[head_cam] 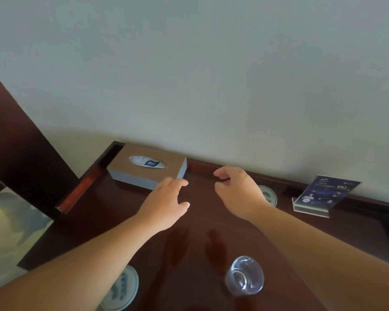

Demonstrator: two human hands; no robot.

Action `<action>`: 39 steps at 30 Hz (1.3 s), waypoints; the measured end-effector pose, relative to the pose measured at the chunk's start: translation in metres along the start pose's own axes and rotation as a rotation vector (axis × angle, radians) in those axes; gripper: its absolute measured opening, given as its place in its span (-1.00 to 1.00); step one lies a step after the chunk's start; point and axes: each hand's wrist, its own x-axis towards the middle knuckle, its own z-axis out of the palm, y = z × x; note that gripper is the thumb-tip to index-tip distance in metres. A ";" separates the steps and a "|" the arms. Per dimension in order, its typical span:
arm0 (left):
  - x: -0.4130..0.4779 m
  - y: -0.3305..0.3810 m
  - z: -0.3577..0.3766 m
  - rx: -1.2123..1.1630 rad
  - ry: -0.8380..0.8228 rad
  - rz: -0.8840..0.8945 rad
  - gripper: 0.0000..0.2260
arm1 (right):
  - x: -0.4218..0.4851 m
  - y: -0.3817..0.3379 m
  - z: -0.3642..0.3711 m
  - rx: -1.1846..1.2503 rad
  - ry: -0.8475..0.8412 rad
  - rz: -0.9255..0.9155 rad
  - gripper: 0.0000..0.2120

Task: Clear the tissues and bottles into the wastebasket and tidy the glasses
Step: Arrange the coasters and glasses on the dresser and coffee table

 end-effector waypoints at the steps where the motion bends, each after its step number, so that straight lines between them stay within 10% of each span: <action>1: -0.006 -0.009 -0.006 -0.003 0.004 0.013 -0.54 | -0.005 -0.011 0.006 -0.004 0.015 -0.003 -0.68; 17: -0.109 -0.148 -0.049 -0.068 -0.038 0.032 -0.56 | -0.093 -0.106 0.136 -0.056 -0.011 0.080 -0.71; 39: -0.181 -0.179 0.019 0.119 -0.168 -0.081 -0.43 | -0.136 -0.056 0.195 -0.047 -0.257 0.140 -0.69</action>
